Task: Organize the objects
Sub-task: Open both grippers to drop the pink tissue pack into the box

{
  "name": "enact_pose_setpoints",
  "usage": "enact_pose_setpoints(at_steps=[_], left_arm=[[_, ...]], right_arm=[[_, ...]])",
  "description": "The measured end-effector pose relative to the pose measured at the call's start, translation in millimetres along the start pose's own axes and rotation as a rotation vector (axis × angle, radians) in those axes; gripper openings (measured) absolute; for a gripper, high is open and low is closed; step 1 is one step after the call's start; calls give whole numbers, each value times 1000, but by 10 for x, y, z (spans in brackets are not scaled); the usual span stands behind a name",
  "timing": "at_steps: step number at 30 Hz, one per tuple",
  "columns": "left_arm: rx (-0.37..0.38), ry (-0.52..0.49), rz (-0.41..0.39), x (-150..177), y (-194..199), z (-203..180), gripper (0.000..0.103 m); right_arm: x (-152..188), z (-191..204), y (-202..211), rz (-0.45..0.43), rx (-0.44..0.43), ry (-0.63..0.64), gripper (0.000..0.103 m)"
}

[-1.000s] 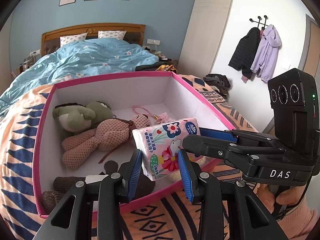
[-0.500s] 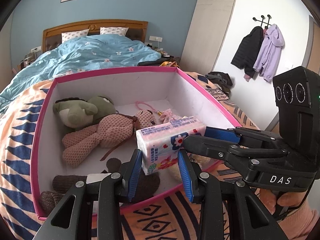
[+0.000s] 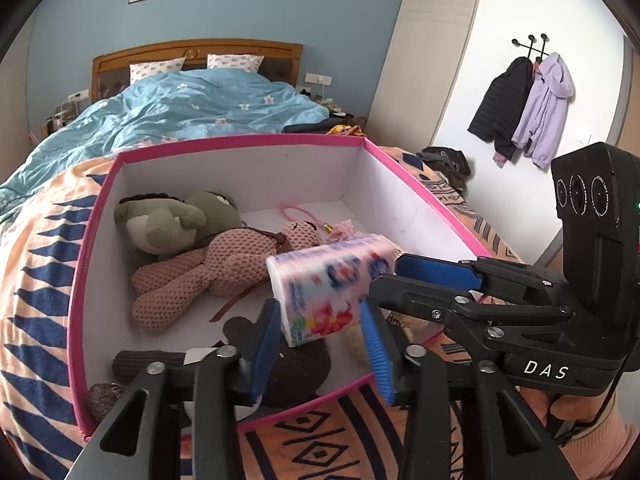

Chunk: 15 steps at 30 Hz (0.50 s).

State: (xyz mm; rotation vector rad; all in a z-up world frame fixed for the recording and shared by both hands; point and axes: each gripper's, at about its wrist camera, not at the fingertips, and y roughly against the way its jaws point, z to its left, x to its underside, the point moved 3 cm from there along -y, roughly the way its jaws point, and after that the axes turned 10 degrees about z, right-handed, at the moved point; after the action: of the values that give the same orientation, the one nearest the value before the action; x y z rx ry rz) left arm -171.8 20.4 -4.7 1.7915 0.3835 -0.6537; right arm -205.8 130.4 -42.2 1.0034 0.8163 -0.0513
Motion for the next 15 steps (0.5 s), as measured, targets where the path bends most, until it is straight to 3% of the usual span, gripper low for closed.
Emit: enact_pose_setpoints(at_steps=[2, 6, 12, 15], left_arm=[[-16, 0, -10, 11, 28, 7, 57], [-35, -12, -39, 57, 128, -2, 65], [-66, -46, -102, 188, 350, -88, 86], [-74, -50, -132, 285, 471, -116, 91]], right_arm=[[5, 1, 12, -6, 10, -2, 43], [30, -11, 76, -29, 26, -6, 54], [109, 68, 215, -59, 32, 19, 57], [206, 144, 332, -91, 48, 50, 73]])
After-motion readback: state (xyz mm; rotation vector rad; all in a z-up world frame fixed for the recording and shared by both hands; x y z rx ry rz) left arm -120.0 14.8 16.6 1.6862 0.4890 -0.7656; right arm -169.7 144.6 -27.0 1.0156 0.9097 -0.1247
